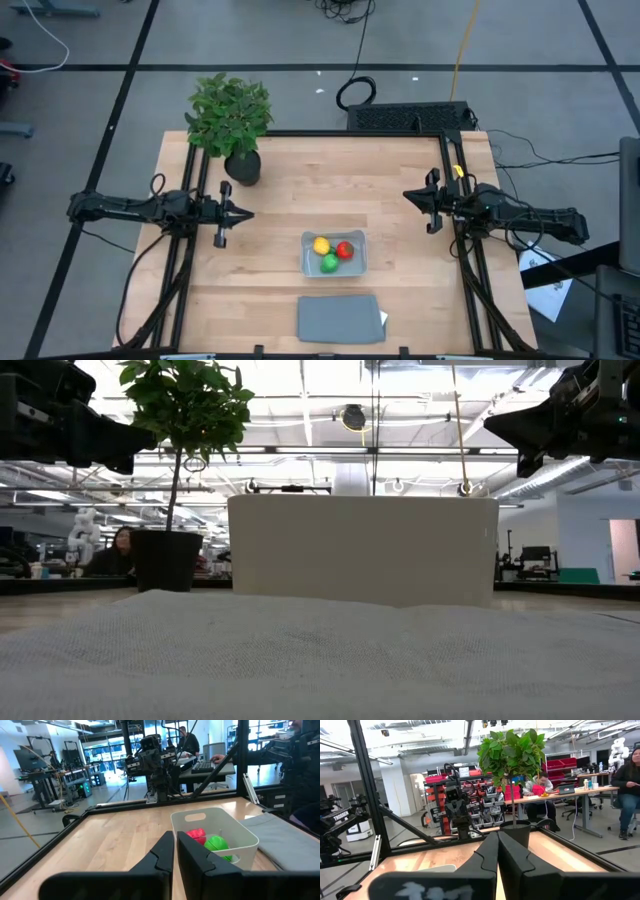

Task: Pick and placing Produce into tupperware
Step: Return to Home Position

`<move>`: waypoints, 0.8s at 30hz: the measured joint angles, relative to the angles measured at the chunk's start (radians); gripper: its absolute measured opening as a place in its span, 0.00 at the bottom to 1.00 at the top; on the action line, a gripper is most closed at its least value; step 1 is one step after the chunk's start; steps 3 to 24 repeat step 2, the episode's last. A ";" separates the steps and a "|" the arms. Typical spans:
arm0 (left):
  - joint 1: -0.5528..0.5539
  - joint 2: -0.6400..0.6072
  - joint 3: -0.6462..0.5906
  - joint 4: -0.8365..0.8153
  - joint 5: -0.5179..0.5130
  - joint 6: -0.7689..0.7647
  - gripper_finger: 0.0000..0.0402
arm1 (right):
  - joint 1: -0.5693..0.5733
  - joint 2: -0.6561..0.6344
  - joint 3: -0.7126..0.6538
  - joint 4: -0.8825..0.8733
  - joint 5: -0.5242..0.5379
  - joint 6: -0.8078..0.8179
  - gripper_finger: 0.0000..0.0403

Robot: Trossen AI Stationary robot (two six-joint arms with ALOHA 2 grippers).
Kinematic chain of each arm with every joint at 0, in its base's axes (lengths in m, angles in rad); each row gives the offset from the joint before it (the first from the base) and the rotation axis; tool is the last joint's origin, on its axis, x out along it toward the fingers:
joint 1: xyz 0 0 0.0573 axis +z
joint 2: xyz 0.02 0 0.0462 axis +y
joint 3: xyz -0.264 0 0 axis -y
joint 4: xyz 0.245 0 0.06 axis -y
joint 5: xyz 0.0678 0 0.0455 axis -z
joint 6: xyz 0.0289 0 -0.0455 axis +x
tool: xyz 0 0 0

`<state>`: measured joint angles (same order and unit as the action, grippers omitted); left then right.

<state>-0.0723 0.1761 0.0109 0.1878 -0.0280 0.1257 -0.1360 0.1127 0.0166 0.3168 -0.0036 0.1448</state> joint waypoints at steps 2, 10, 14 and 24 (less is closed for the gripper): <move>0.000 0.000 0.000 0.000 0.000 0.000 0.06 | 0.000 0.000 0.000 0.000 0.000 0.000 0.00; 0.000 0.000 0.000 0.000 0.000 0.000 0.06 | 0.000 0.000 0.000 0.000 0.000 0.000 0.00; 0.000 0.000 0.000 0.000 0.000 0.000 0.06 | 0.000 0.000 0.000 0.000 0.000 0.000 0.00; 0.000 0.000 0.000 0.000 0.000 0.000 0.06 | 0.000 0.000 0.000 0.000 0.000 0.000 0.00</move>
